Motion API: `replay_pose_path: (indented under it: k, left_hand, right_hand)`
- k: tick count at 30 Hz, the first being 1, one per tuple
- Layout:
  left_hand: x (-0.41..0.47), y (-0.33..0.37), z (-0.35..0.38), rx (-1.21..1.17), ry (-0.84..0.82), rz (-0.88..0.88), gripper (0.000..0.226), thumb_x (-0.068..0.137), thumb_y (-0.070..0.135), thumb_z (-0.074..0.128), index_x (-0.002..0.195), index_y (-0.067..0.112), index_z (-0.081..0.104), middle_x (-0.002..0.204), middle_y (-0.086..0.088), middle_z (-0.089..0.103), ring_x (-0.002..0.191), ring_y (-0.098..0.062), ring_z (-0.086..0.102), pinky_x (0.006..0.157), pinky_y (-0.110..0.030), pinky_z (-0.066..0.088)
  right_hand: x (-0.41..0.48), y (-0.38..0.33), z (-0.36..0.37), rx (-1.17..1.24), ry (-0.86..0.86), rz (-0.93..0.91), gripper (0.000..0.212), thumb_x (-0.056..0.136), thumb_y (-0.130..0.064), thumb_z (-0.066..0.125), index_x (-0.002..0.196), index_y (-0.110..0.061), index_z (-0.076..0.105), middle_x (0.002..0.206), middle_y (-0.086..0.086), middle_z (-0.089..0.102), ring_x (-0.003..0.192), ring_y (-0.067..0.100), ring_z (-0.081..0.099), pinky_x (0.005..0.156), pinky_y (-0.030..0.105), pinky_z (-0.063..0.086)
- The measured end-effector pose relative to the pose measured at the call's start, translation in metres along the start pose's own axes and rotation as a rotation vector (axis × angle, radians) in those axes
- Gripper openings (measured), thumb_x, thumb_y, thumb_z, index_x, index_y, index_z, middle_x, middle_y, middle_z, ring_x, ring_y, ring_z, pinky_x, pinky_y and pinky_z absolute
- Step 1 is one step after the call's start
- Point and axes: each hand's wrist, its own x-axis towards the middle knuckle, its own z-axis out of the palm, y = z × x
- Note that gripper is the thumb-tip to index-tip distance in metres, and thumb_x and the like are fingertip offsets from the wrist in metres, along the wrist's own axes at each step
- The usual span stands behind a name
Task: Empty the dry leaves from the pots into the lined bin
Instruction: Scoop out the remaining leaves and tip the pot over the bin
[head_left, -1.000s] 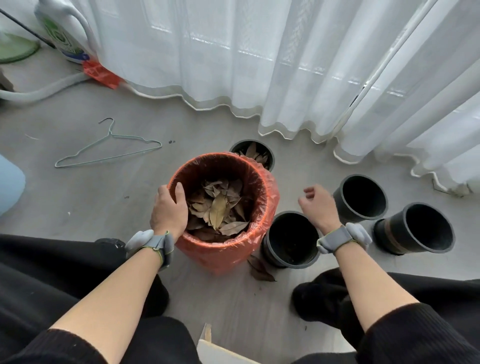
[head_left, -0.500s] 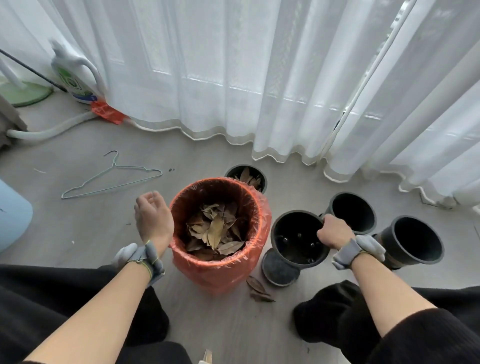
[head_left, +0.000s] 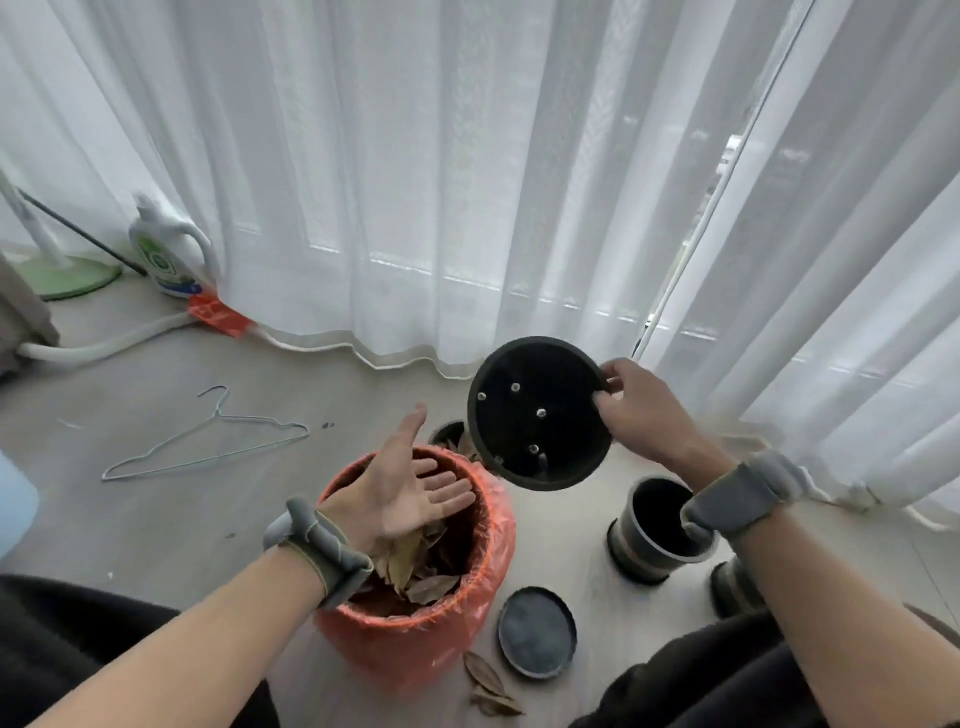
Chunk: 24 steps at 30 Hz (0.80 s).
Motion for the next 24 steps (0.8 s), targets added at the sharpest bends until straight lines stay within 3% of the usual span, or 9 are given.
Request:
replay_pose_path:
  k: [2,4,6,11,14,17,19,21,24]
  left_hand:
    - [-0.018,0.013,-0.006,-0.058,-0.182,-0.111,0.108,0.075,0.072,0.062,0.147,-0.002,0.027,0.136,-0.032,0.046,0.118,-0.048,0.054,0.099,-0.058,0.044]
    - [-0.036,0.023,-0.013,-0.034,-0.357,-0.094,0.091,0.081,0.078,0.046,0.139,0.008,0.05,0.139,-0.027,0.049,0.124,-0.048,0.048,0.103,-0.062,0.037]
    - [-0.049,0.027,-0.025,-0.045,-0.378,-0.054,0.079,0.084,0.076,0.039,0.129,0.016,0.062,0.14,-0.023,0.049,0.126,-0.046,0.048,0.102,-0.063,0.038]
    - [-0.065,0.039,-0.047,-0.016,-0.305,-0.002,0.078,0.075,0.076,0.057,0.131,0.022,0.061,0.141,-0.019,0.05,0.128,-0.043,0.046,0.103,-0.062,0.036]
    - [-0.065,0.04,-0.053,0.046,-0.144,0.147,0.07,0.07,0.063,0.074,0.122,0.016,0.066,0.124,-0.021,0.063,0.11,-0.041,0.061,0.089,-0.056,0.048]
    - [-0.061,0.035,-0.054,0.13,0.167,0.319,0.093,0.055,0.058,0.086,0.128,0.011,0.055,0.115,-0.019,0.067,0.1,-0.037,0.068,0.084,-0.051,0.054]
    - [-0.054,0.029,-0.053,0.263,0.381,0.451,0.115,0.045,0.061,0.089,0.133,0.01,0.037,0.12,-0.011,0.062,0.105,-0.028,0.064,0.086,-0.046,0.055]
    - [-0.05,0.025,-0.053,0.516,0.56,0.643,0.121,0.041,0.067,0.087,0.134,0.022,0.023,0.124,0.0,0.051,0.114,-0.019,0.054,0.094,-0.041,0.05]
    - [-0.047,0.019,-0.048,0.78,0.609,0.829,0.128,0.041,0.07,0.085,0.139,0.034,0.011,0.135,0.002,0.041,0.124,-0.014,0.045,0.107,-0.039,0.041]
  right_hand:
    - [-0.007,-0.021,0.019,0.129,-0.029,-0.069,0.016,0.089,-0.021,0.056,0.105,-0.021,0.06,0.097,-0.006,0.065,0.094,0.019,0.065,0.086,0.043,0.055]
    - [-0.01,-0.046,0.04,0.224,-0.092,-0.171,0.012,0.089,-0.023,0.061,0.102,-0.025,0.061,0.093,-0.013,0.065,0.085,0.01,0.067,0.079,0.03,0.056]
    - [-0.015,-0.065,0.056,0.251,-0.162,-0.266,0.013,0.09,-0.026,0.063,0.103,-0.028,0.062,0.094,-0.018,0.065,0.08,-0.002,0.065,0.066,0.009,0.048]
    - [-0.014,-0.078,0.074,0.305,-0.295,-0.308,0.023,0.09,-0.02,0.063,0.111,-0.027,0.06,0.103,-0.015,0.064,0.087,0.0,0.064,0.062,0.008,0.048]
    - [-0.008,-0.082,0.081,0.27,-0.39,-0.282,0.03,0.089,-0.017,0.061,0.119,-0.022,0.061,0.112,-0.006,0.066,0.099,0.008,0.063,0.076,0.013,0.049]
    - [-0.005,-0.083,0.086,0.279,-0.4,-0.255,0.032,0.09,-0.013,0.056,0.121,-0.02,0.061,0.117,-0.003,0.064,0.107,0.012,0.06,0.091,0.025,0.05]
    - [-0.005,-0.083,0.09,0.33,-0.336,-0.241,0.029,0.091,-0.008,0.052,0.117,-0.017,0.062,0.112,-0.001,0.065,0.102,0.012,0.061,0.084,0.019,0.051]
    - [-0.006,-0.083,0.096,0.368,-0.285,-0.214,0.023,0.093,-0.01,0.053,0.112,-0.015,0.064,0.102,-0.004,0.066,0.089,0.008,0.062,0.069,0.009,0.049]
    - [-0.009,-0.081,0.107,0.354,-0.313,-0.187,0.017,0.094,-0.019,0.059,0.109,-0.015,0.065,0.091,-0.008,0.065,0.075,0.003,0.06,0.065,0.011,0.046]
